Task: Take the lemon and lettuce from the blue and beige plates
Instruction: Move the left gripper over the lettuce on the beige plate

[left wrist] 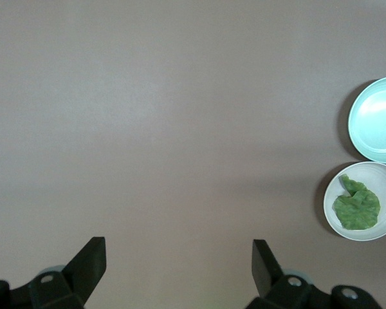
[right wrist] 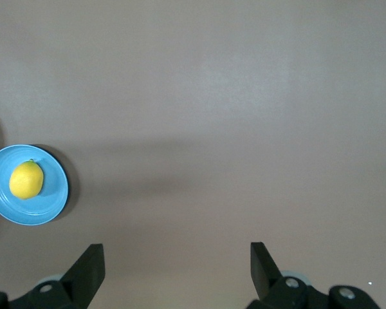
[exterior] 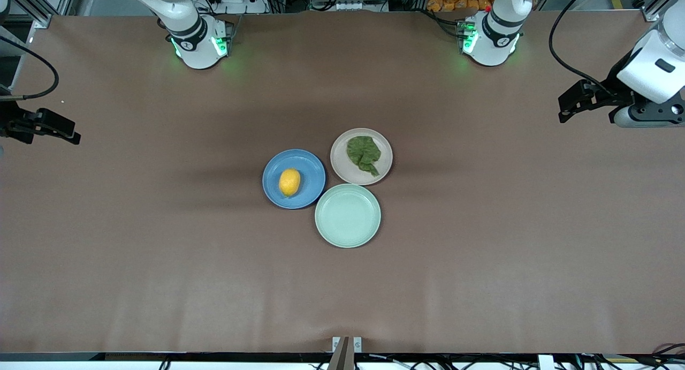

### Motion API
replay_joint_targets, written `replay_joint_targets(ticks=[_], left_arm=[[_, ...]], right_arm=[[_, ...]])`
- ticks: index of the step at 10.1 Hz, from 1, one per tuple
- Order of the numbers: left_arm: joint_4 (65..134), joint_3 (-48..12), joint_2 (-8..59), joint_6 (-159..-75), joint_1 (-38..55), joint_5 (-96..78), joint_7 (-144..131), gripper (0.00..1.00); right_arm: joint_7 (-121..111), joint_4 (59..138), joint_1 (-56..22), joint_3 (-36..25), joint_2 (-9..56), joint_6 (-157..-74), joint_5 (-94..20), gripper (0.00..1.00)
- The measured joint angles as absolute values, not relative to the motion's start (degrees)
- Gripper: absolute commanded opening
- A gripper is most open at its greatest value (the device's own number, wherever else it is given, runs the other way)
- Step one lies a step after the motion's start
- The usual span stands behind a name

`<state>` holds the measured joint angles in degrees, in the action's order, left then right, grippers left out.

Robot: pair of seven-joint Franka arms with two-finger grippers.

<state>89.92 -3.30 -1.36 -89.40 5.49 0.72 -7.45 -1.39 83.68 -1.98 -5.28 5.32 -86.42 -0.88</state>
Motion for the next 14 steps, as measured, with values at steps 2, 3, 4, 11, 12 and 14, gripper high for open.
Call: replay_joint_targets(ticks=[2,3,4,11,12,14], left_arm=[[89.9,-3.3,-1.4,-89.4,5.5,0.7,-7.4,1.0],[89.9,-3.3,-1.3,-89.4,5.5,0.7,-7.4,1.0],[89.9,-3.3,-1.3,-89.4,5.7,0.7,-7.4,1.0],[89.9,-3.7,1.0,-89.4,6.5,-0.3,-7.5,1.0],[89.9,-3.7,1.3,-89.5,7.2,-0.4,-7.5,1.0],[89.9,-3.8,2.2,-90.2,8.1,-0.4,-7.5,1.0]], right_arm=[[-1.4,83.7,-2.0,-5.3,5.3,-86.4,-0.9,1.0],[-1.4,83.7,-2.0,-5.3,5.3,-86.4,-0.9,1.0],[-1.4,83.7,-2.0,-5.3,5.3,-86.4,-0.9,1.0],[-1.4,83.7,-2.0,-5.3,5.3,-86.4,-0.9,1.0],[-1.4,83.7,-2.0,-5.3,5.3,-86.4,-0.9,1.0],[-1.4,83.7,-2.0,-5.3,5.3,-86.4,-0.9,1.0]])
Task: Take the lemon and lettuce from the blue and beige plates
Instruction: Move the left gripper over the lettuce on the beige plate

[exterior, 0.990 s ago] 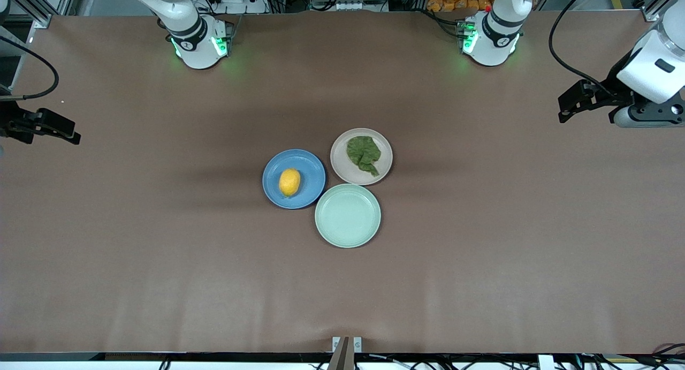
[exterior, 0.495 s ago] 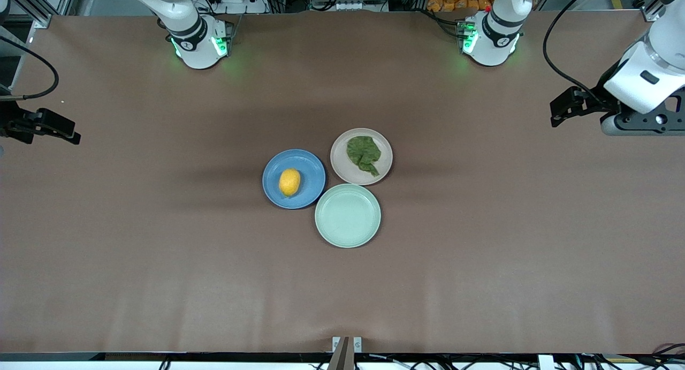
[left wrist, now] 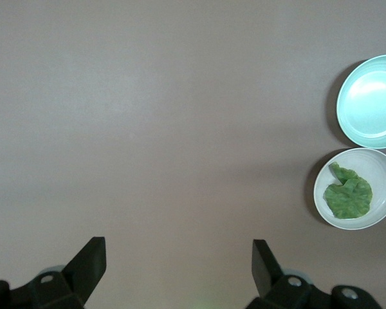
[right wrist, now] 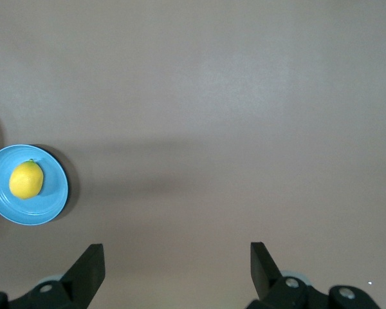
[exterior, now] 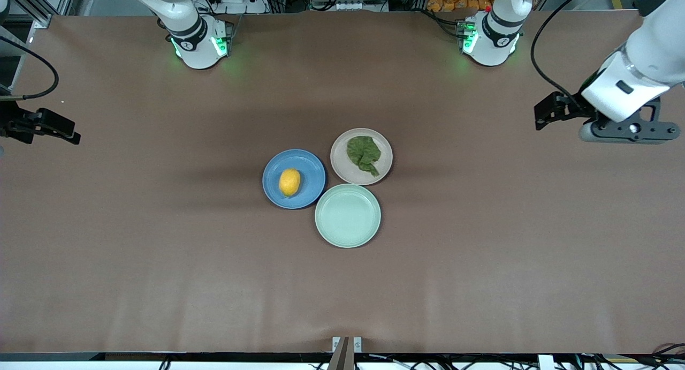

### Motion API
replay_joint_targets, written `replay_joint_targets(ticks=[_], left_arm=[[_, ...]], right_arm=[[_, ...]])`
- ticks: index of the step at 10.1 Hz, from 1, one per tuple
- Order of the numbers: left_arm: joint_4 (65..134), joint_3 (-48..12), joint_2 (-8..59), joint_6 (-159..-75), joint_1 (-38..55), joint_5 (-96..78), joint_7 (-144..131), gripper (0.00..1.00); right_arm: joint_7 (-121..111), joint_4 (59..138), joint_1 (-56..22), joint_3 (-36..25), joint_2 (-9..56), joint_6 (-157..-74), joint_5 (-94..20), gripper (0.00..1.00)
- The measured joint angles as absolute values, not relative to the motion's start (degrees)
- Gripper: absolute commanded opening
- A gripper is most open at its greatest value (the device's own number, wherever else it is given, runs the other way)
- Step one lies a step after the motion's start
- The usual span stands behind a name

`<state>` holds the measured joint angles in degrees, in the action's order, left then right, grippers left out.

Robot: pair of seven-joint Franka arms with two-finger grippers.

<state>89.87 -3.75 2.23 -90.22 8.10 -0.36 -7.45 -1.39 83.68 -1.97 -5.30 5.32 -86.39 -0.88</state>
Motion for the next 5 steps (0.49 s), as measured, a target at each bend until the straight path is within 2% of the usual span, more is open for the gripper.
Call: replay_joint_targets(ticks=[5], left_arm=[[89.7,-3.9,4.6,-92.6,11.5,-0.5,-7.5,1.0]], right_arm=[[-1.4,83.7,-2.0,-5.3,5.3,-86.4,-0.9,1.0]])
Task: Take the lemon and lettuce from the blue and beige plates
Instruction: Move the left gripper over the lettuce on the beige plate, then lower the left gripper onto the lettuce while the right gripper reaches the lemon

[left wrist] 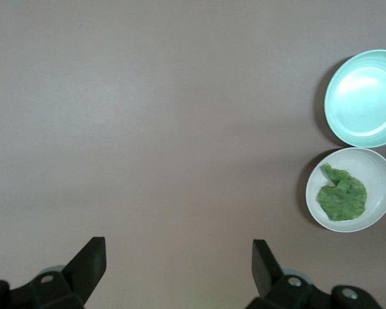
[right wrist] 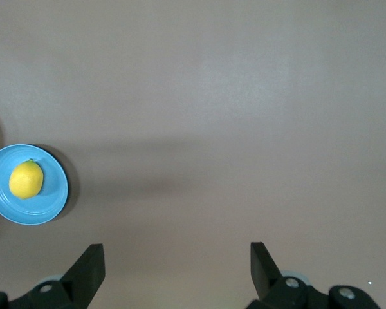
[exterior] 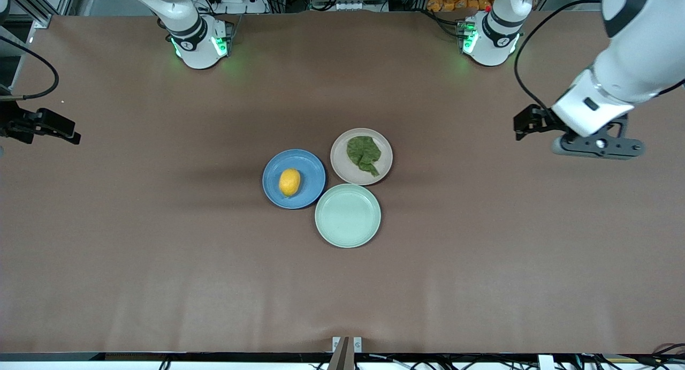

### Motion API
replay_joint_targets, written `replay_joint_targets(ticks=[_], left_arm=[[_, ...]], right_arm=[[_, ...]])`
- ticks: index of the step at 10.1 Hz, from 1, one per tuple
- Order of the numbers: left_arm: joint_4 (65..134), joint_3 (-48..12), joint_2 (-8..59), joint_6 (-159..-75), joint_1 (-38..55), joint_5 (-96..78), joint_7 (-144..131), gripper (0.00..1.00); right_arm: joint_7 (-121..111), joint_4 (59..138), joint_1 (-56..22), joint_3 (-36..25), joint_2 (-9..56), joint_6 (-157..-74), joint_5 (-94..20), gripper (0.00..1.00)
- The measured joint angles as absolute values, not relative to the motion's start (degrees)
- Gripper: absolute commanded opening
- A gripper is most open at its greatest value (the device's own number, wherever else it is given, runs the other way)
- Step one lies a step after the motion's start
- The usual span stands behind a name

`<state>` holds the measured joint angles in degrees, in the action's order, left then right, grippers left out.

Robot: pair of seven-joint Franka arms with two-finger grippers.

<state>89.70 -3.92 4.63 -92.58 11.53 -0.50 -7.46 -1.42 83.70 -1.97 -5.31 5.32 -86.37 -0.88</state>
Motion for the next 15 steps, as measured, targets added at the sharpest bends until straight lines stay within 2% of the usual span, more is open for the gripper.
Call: replay_joint_targets(ticks=[3,7,15], left_arm=[[89.8,-4.0,7.0,-94.4,13.2,-0.8,-7.5,1.0],[90.2,-5.2,12.6,-98.1,20.3,-1.6,-15.6,1.0],[95.4,-5.4,23.0,-114.1,34.0,-1.7,-37.5,1.0]], right_arm=[[-1.4,83.7,-2.0,-5.3,5.3,-86.4,-0.9,1.0],[-1.4,83.8,-2.0,-5.3,5.3,-85.4,-0.9,1.0],[-1.4,83.8,-2.2,-5.1,5.3,-84.2,-0.9,1.0]])
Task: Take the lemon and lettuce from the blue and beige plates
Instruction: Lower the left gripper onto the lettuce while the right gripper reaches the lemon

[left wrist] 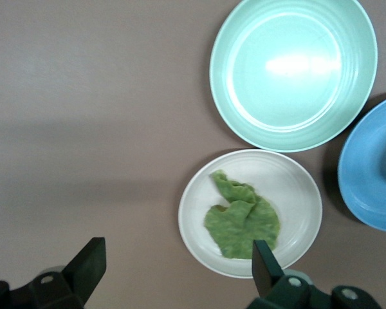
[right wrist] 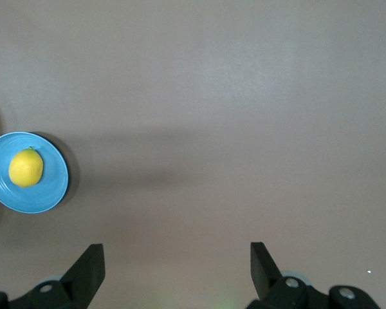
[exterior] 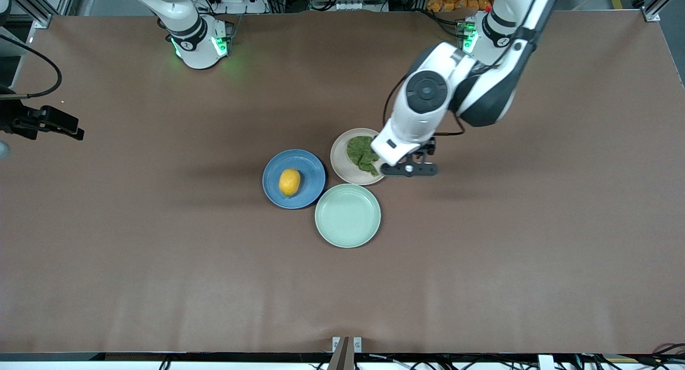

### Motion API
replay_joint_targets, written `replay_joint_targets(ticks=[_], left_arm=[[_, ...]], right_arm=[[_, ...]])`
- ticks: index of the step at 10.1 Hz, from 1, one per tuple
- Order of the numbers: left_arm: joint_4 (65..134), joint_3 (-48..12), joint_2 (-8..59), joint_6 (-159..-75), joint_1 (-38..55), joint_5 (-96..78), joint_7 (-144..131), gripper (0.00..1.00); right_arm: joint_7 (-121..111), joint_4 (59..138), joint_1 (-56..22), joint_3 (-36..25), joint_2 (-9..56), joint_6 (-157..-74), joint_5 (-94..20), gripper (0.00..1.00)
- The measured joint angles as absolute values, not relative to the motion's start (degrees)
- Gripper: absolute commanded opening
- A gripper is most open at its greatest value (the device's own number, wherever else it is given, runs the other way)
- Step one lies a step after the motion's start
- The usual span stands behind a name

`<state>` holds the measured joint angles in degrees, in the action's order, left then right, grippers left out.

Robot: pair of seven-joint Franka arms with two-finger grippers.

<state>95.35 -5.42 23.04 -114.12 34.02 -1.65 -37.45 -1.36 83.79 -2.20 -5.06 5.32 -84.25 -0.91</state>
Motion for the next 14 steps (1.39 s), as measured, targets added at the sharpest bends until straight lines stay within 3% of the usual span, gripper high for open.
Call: replay_joint_targets(ticks=[5,14], left_arm=[[95.4,-5.4,29.6,-117.1,37.8,-1.7,-40.9,1.0],[95.4,-5.3,37.7,-122.7,41.9,-1.7,-42.9,1.0]], right_arm=[[5.0,84.1,-8.5,-4.8,7.5,-86.1,-1.0,1.0],[25.7,88.2,-21.3,-4.4,14.7,-98.8,-1.7,1.0]])
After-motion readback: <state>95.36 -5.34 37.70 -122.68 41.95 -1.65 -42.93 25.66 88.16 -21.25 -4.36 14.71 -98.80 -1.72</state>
